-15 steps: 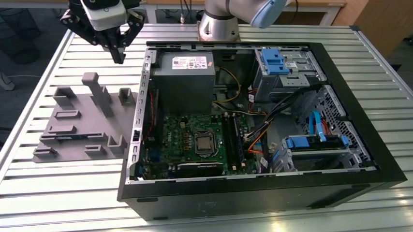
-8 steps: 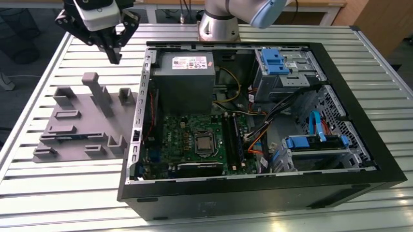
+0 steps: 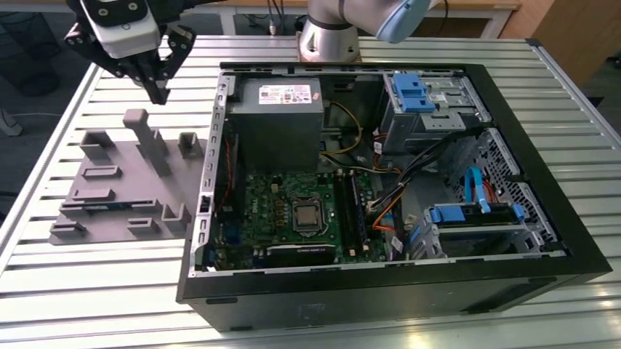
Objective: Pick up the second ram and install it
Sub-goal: 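Reach for the second ram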
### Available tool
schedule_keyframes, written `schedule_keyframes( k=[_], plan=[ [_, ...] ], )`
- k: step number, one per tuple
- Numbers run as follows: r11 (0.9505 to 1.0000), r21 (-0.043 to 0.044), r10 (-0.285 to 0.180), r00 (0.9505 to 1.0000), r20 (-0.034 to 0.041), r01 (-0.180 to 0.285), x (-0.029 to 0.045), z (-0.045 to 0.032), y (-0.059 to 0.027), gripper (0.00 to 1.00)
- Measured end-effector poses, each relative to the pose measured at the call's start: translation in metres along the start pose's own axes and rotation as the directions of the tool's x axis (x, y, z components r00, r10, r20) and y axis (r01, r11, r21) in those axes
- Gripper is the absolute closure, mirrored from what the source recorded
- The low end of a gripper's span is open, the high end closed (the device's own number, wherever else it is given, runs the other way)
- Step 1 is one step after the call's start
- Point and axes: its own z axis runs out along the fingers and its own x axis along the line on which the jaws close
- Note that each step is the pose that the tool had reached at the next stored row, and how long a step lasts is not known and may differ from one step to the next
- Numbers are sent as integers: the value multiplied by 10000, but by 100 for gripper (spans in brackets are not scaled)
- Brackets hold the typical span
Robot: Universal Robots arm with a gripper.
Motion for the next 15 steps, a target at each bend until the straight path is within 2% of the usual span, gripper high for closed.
schedule_keyframes(
  k=[10,15],
  plan=[
    [10000,-1,-2,10000,1,2,254,18,-32,89],
    [10000,3,-4,10000,-1,4,368,38,-96,89]
  ],
)
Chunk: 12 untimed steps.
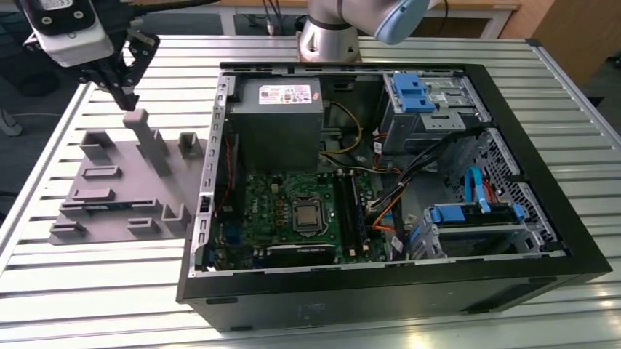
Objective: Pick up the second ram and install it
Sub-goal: 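Reach for the second ram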
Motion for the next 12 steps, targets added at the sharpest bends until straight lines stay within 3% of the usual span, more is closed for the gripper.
schedule_keyframes(
  k=[5,12],
  plan=[
    [10000,1,2,10000,-1,-2,65,43,-106,89],
    [10000,2,2,10000,-3,-2,303,98,-188,89]
  ],
)
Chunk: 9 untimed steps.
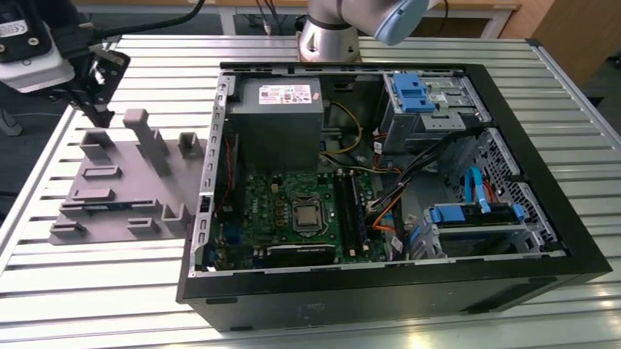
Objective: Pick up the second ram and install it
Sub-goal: 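Reach for the second ram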
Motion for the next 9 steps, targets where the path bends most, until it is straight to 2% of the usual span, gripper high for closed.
schedule_keyframes(
  k=[4,9],
  plan=[
    [10000,0,-1,10000,0,1,177,27,-32,89],
    [10000,1,0,10000,-9,0,356,61,-74,89]
  ],
)
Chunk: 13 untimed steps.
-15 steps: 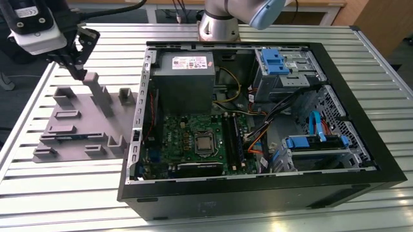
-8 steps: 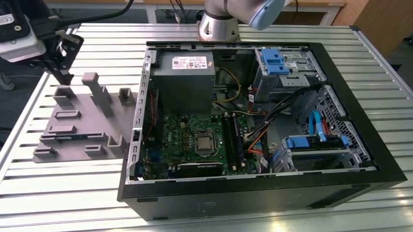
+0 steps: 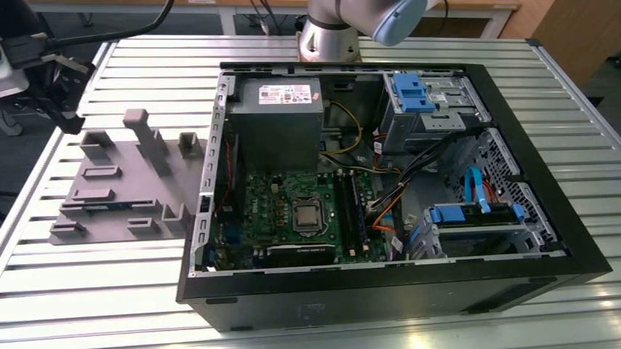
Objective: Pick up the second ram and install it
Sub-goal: 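Reach for the second ram, then pick up the second ram and move it above second insertion slot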
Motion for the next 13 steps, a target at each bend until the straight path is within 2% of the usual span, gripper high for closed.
schedule_keyframes(
  k=[3,5,13],
  plan=[
    [10000,0,0,10000,-8,0,102,16,-26,89],
    [10000,2,1,10000,-13,-1,145,20,-33,89],
    [10000,1,0,10000,-13,0,149,20,-34,89]
  ],
)
